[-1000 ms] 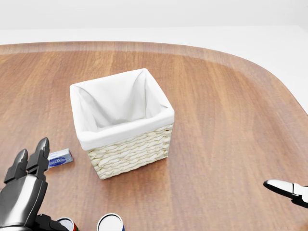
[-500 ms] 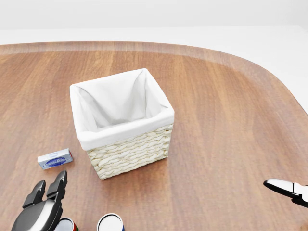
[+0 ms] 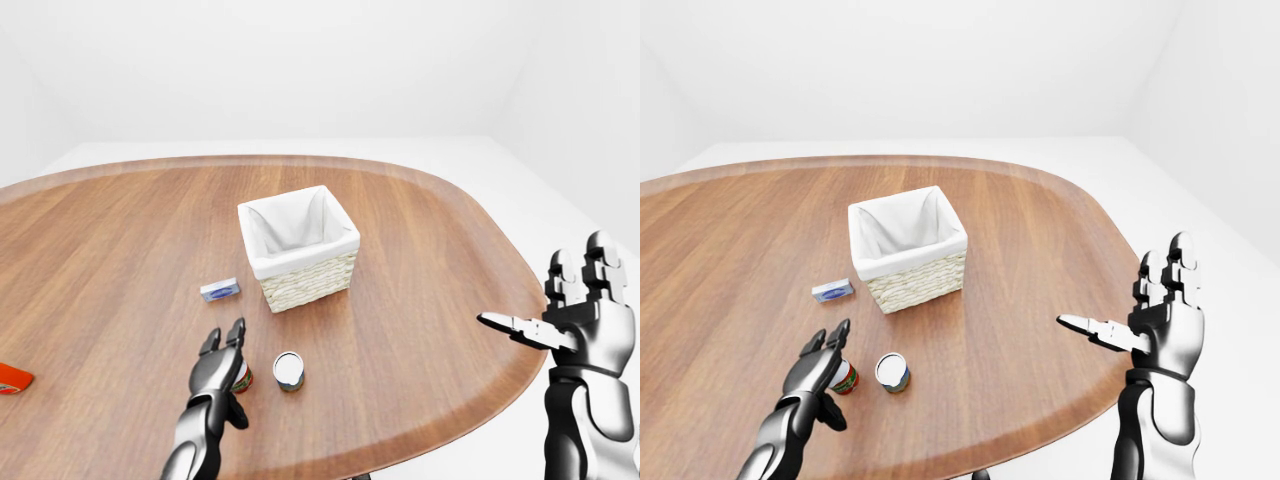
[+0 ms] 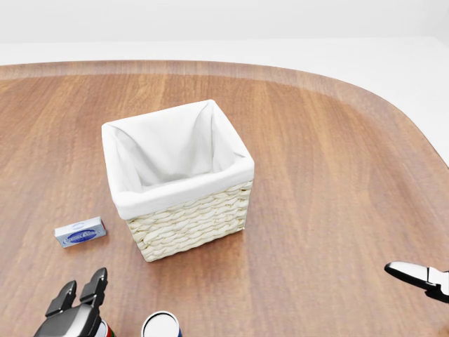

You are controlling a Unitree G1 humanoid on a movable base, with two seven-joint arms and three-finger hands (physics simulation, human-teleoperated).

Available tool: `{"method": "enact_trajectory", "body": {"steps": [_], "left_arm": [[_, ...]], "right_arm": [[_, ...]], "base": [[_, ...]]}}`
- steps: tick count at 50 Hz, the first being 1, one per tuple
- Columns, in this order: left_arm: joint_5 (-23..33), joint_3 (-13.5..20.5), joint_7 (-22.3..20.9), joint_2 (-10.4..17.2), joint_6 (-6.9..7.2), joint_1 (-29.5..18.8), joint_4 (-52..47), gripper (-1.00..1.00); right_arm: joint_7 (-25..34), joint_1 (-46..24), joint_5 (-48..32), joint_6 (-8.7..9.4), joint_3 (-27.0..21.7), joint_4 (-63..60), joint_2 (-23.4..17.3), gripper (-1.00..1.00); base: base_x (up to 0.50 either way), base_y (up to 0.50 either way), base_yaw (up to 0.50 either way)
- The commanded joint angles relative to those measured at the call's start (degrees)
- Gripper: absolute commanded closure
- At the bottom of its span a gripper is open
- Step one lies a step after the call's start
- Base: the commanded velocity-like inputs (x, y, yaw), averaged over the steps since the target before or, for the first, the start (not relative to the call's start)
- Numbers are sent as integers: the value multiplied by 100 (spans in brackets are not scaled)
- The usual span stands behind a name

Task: Pick up the tomato sauce, and put it in the basket.

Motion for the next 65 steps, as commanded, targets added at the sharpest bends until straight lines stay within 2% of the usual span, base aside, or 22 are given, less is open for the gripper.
{"method": "enact_trajectory", "body": {"steps": [1,11,17,18,22,27,28,29,30,43,49,53,65], "left_arm": [[-51,-96,292,72,32,-274,716,-100],[-96,-122,386,117,96,-381,955,-100],[-122,-153,579,149,85,-559,1372,-100],[-160,-170,581,145,48,-590,1457,-100],[-168,-200,685,169,66,-673,1663,-100],[-210,-225,617,171,65,-628,1605,-100],[-211,-234,616,172,50,-618,1604,34],[-214,-236,618,172,45,-620,1609,95],[-219,-237,607,173,42,-617,1615,100],[-228,-265,667,177,-44,-670,1744,100],[-239,-244,704,177,-32,-682,1707,100],[-265,-168,850,164,77,-735,1565,100],[-530,144,911,89,96,-652,327,100]], "right_arm": [[10,8,14,0,0,56,2,-100],[-1,21,23,0,-4,15,6,-100],[-3,20,17,0,4,19,10,-100],[-5,24,20,0,4,3,14,-100],[-8,16,19,0,3,13,10,-100],[-13,17,12,0,8,-5,14,-100],[-15,16,13,0,7,-15,11,-100],[-16,13,13,0,6,-16,9,-100],[-15,12,13,0,5,-13,9,-100],[2,4,27,0,-19,-1,4,-100],[9,19,20,0,-12,-10,16,-100],[14,14,15,0,-3,52,14,-100],[-2,17,0,0,31,95,13,-100]], "base": [[0,0,0],[0,0,0],[0,0,0],[0,0,0],[0,0,0],[0,0,0],[0,0,0],[0,0,0],[0,0,0],[0,0,0],[0,0,0],[0,0,0],[0,0,0]]}}
